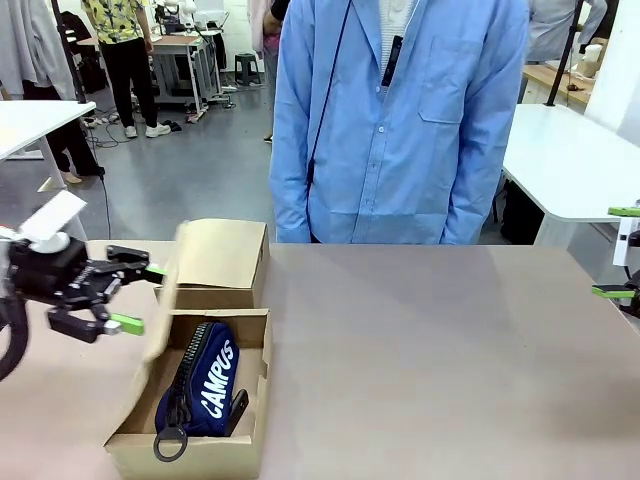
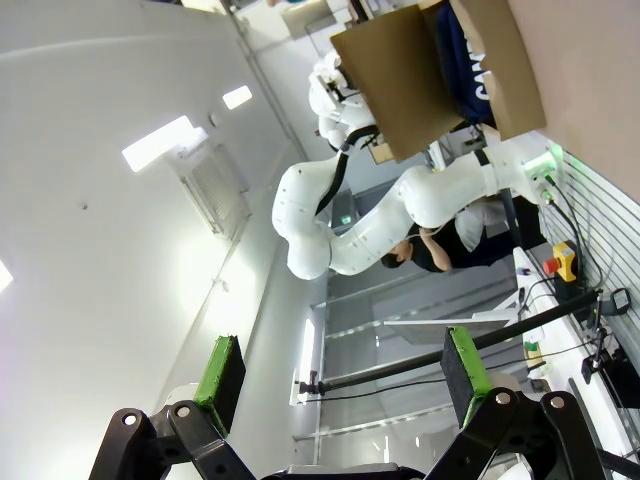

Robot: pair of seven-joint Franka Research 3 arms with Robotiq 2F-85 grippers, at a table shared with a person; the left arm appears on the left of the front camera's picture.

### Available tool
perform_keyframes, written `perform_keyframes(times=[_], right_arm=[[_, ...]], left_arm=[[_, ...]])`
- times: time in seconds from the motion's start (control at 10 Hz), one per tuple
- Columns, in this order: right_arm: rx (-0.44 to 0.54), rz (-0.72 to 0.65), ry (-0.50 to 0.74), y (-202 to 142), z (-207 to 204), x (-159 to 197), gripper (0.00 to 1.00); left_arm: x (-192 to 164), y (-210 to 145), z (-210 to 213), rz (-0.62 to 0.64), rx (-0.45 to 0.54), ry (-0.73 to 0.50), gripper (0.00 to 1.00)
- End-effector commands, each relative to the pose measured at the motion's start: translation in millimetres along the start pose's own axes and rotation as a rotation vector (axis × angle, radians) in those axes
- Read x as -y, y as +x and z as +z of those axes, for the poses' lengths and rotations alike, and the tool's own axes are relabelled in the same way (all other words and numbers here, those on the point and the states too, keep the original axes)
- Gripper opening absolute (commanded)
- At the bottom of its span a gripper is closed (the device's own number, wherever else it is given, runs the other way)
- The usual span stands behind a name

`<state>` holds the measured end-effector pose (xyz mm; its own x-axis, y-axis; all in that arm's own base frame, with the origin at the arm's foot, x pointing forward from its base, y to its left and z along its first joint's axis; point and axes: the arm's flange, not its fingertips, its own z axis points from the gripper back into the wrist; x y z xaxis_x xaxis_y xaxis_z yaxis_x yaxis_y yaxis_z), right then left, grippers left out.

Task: Place items inside the box.
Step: Close the lid of the Mailer Box closest to the robot.

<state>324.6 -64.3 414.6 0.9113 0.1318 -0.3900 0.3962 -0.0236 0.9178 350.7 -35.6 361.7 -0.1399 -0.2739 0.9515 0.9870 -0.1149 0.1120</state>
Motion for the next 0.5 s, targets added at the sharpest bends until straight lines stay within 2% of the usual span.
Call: perform_keyframes(times=[0.0,0.4], right_arm=[[-0.002,0.015,0.009,-1,1,-3,1.0],[-0.002,0.015,0.009,-1,1,-3,1.0]], left_arm=[[51,-15,-51,0.014,-0.091,-0.01,1.0],[61,-49,-87,0.031,-0.282,-0.07,1.0]])
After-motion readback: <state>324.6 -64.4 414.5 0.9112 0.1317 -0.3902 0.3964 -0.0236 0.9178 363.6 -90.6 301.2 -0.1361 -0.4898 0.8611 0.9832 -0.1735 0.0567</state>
